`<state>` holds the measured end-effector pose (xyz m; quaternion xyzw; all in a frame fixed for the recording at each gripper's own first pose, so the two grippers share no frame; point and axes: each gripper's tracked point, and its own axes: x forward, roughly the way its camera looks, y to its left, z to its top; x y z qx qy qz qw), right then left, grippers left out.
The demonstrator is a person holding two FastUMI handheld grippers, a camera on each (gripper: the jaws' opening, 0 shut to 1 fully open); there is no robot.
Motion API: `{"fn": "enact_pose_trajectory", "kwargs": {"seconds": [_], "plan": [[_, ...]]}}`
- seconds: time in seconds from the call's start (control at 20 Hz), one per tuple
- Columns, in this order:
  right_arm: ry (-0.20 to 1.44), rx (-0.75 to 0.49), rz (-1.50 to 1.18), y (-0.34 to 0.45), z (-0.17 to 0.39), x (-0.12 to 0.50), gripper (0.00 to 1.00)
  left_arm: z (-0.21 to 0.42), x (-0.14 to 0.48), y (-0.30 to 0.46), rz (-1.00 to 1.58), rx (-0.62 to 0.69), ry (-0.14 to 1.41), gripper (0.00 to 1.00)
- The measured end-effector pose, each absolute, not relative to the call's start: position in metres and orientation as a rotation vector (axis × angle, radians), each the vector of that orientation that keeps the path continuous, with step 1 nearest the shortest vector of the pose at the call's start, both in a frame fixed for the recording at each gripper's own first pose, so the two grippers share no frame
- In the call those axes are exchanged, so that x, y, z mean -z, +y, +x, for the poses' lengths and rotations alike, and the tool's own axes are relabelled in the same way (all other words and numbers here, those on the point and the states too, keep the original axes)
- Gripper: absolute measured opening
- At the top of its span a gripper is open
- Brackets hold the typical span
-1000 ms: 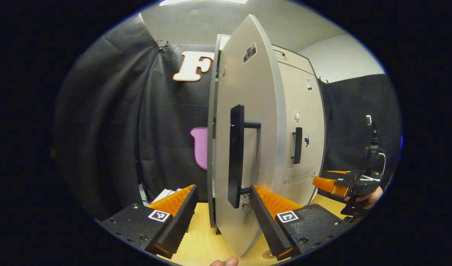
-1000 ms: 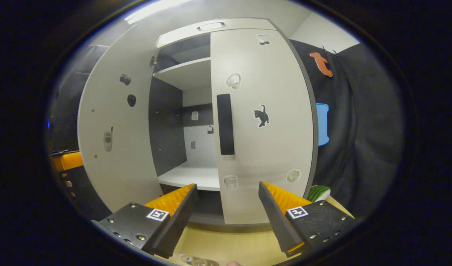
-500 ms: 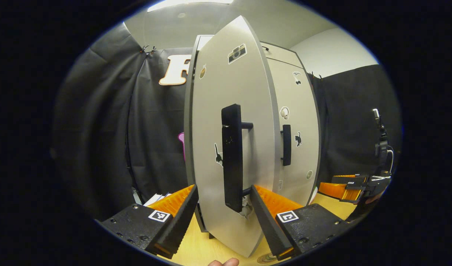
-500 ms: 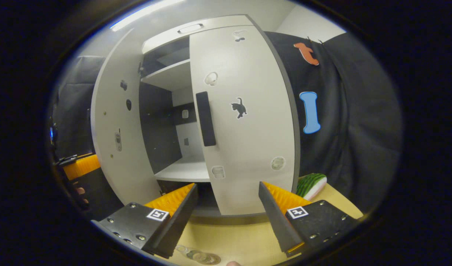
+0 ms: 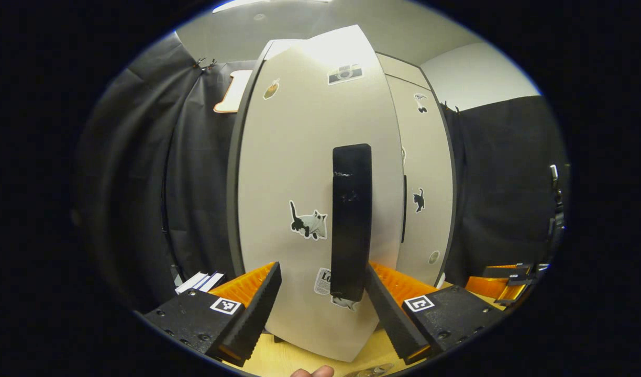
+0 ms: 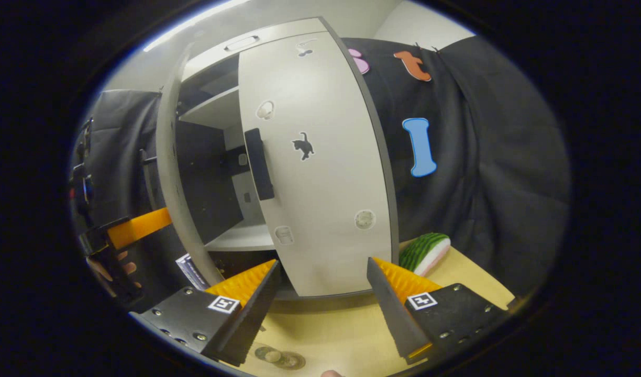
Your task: Grasp the bottle in the cabinet with the left hand and place it on the coaster, then close the right door with the right hand and the left door with the left hand.
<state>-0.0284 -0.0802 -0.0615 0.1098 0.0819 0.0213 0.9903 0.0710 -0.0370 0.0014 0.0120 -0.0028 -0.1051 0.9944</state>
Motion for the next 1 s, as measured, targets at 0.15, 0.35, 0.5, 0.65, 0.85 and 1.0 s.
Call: {"fn": "enact_pose_trajectory", "kwargs": {"seconds": [0.15, 0.35, 0.5, 0.65, 0.85, 1.0], "plan": [[0.171, -0.029, 0.218, -0.091, -0.034, 0.064, 1.00, 0.092, 0.000, -0.055, 0.029, 0.199, -0.005, 0.98], [0.182, -0.021, 0.224, -0.097, -0.037, 0.068, 1.00, 0.117, 0.002, -0.070, 0.035, 0.187, -0.006, 0.98], [0.188, -0.021, 0.229, -0.098, -0.039, 0.070, 1.00, 0.133, 0.004, -0.079, 0.025, 0.177, -0.001, 1.00], [0.194, -0.029, 0.239, -0.096, -0.042, 0.072, 1.00, 0.149, 0.005, -0.085, 0.021, 0.159, 0.007, 0.98], [0.204, -0.032, 0.248, -0.097, -0.049, 0.073, 0.97, 0.169, 0.008, -0.090, 0.032, 0.134, 0.014, 0.98], [0.204, -0.028, 0.244, -0.102, -0.053, 0.071, 1.00, 0.178, 0.008, -0.091, 0.045, 0.107, 0.015, 0.98]]}}
